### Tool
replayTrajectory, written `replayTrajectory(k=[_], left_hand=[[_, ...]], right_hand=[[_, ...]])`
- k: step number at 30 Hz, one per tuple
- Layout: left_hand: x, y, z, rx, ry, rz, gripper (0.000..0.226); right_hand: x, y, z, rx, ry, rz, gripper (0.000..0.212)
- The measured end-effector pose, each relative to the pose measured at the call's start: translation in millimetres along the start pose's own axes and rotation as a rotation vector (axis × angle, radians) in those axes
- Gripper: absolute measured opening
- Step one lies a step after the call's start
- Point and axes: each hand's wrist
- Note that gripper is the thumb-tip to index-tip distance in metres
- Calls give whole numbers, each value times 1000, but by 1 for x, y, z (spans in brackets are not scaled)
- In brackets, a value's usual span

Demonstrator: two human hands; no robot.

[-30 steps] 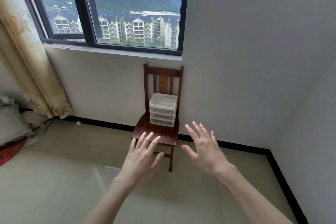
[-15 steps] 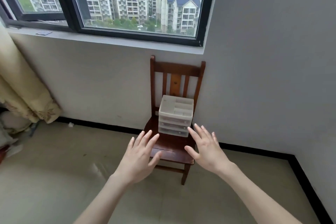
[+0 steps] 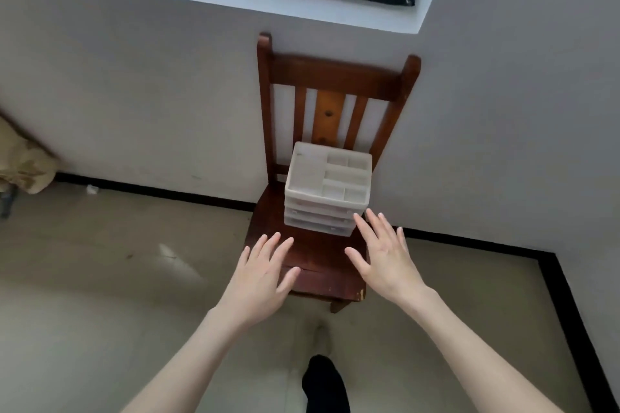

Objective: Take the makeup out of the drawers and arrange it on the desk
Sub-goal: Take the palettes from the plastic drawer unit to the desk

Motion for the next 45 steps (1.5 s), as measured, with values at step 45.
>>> replayTrajectory(k=[45], left_hand=[[-240,219,70,1163,-2043,-517,55]], right_hand=[[-130,283,-90,198,-384,-57,76]])
Point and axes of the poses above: each hand's wrist, its own y-axis towards the middle knuckle, its own x-axis out of the back of the hand, z = x × y, and after that the axes turned 11 degrees about -x, right-handed
